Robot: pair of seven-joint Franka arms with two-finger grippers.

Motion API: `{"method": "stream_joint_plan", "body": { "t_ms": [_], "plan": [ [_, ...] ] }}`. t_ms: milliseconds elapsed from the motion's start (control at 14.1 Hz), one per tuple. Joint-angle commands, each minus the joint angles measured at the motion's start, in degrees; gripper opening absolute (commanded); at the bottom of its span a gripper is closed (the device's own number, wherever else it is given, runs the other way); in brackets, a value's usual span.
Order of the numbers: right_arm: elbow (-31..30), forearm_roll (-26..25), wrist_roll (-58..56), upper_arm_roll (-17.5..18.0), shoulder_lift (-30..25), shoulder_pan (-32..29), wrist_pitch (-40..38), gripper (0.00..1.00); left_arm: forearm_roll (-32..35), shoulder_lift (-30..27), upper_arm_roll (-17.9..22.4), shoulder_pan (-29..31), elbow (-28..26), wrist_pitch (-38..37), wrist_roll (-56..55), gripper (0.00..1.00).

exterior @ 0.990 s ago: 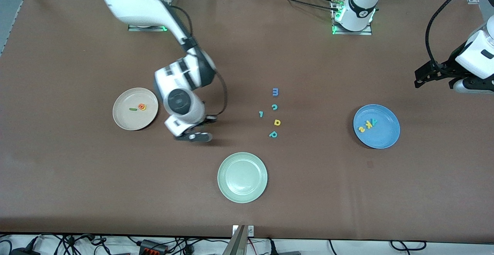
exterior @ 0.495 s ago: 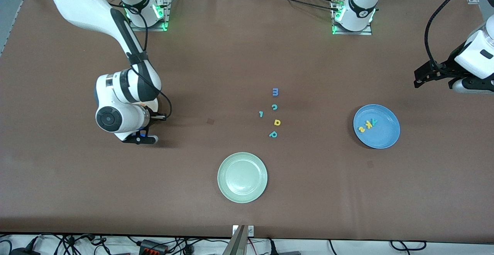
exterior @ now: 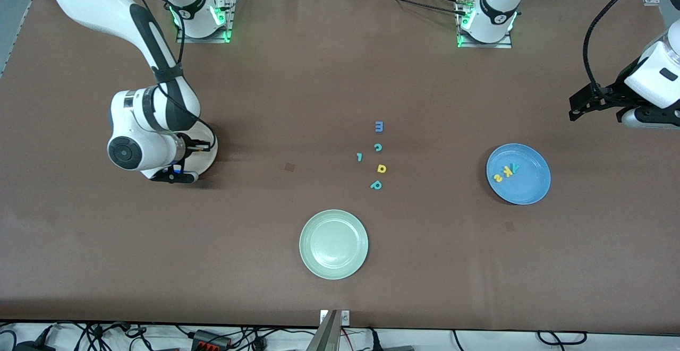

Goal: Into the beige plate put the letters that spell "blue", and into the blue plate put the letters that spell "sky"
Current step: 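Carry the green letter to the tan plate and release it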

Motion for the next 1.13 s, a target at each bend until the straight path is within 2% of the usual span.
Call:
{"method": "stream_joint_plan", "body": {
  "t_ms": [0, 71, 212, 495, 778, 1061],
  "plan": [
    [-3.3, -0.2, -1.2, 1.2, -0.7, -2.0, 3.9, 0.95, 0.5, 0.9, -0.3, 0.1, 1.8, -0.8, 0.2, 1.00],
    [-3.0, -0.1, -0.6, 1.3, -1.1, -2.0, 3.5, 1.00, 0.5, 0.9, -0.3, 0.1, 1.8, -0.8, 0.2, 1.00],
    [-1.4, -0.1, 0.1, 1.3, -2.4, -1.8, 1.1, 1.00, 0.5, 0.9, -0.3, 0.1, 1.8, -0.8, 0.2, 1.00],
    [6.4, -0.1, 0.1, 1.3, -5.0, -1.7, -8.8, 1.00, 0.5, 0.9, -0.4, 0.1, 1.8, -0.8, 0.2, 1.00],
    [17.4, 0.1, 0.1, 0.8, -6.2, -2.4, -18.6, 1.00, 0.5, 0.9, -0.4, 0.1, 1.8, -0.8, 0.2, 1.00],
    [28.7, -0.1, -1.3, -1.8, -6.7, -2.8, -26.9, 1.00, 0.5, 0.9, -0.4, 0.1, 1.8, -0.8, 0.2, 1.00]
  ]
}}
